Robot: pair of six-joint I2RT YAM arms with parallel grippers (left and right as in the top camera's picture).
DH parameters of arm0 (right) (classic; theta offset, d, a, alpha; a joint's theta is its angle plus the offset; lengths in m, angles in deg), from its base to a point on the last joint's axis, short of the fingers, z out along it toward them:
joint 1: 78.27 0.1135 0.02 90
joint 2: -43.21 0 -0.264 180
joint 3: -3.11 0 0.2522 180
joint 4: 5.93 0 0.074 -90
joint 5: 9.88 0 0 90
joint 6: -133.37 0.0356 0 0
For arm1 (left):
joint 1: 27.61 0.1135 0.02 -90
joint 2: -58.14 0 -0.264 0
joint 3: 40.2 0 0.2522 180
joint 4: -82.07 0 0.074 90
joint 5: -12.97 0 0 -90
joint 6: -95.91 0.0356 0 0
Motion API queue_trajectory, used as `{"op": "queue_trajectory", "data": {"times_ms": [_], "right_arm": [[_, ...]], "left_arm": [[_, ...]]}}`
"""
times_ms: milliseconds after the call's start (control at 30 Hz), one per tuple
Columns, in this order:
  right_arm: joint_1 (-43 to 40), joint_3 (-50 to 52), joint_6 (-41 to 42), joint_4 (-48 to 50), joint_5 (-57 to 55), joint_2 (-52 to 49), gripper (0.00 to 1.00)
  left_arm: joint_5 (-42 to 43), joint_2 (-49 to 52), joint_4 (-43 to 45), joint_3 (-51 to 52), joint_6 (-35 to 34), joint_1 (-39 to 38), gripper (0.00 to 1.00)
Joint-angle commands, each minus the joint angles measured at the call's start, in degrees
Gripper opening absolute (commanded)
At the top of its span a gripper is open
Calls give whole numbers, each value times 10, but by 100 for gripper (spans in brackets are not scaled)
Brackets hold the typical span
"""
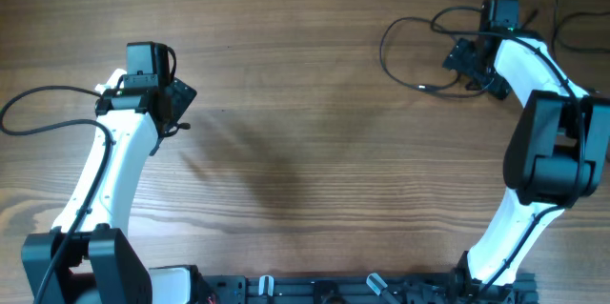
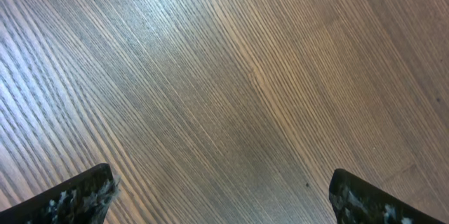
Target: Untangle cables
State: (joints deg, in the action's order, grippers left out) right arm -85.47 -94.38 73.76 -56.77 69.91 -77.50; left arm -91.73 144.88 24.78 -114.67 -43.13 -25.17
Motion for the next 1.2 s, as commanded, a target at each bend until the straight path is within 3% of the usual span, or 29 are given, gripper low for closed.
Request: {"op": "queue_trajectory", "data": {"times_ms": [0,67,100,133,167,333,500,633,733,833,933,1067,1167], "right_arm": [[0,32,94,-1,3,-36,100],[0,55,114,-3,22,-41,85],[0,61,118,-1,24,-42,72],[0,73,115,15,25,-42,46],[0,80,101,33,23,-42,6],[0,75,-224,153,9,-34,4],[2,25,-336,153,-56,40,4],[19,3,-456,151,115,149,4],[44,3,-491,152,205,236,4],[59,3,-497,151,213,286,4],[57,3,-432,148,203,318,4],[30,4,-237,143,-46,313,4],[-13,4,-150,138,-66,301,4]], "left_arm": [[-3,4,0,0,-7,5,100],[-3,4,0,0,-7,5,100],[-3,4,0,0,-7,5,100],[-3,4,0,0,-7,5,100],[-3,4,0,0,-7,5,100],[-3,4,0,0,-7,5,100],[-3,4,0,0,-7,5,100],[-3,4,0,0,-7,5,100],[-3,4,0,0,-7,5,100],[-3,4,0,0,-7,5,100],[-3,4,0,0,-7,5,100],[-3,4,0,0,-7,5,100],[-3,4,0,0,-7,5,100]]}}
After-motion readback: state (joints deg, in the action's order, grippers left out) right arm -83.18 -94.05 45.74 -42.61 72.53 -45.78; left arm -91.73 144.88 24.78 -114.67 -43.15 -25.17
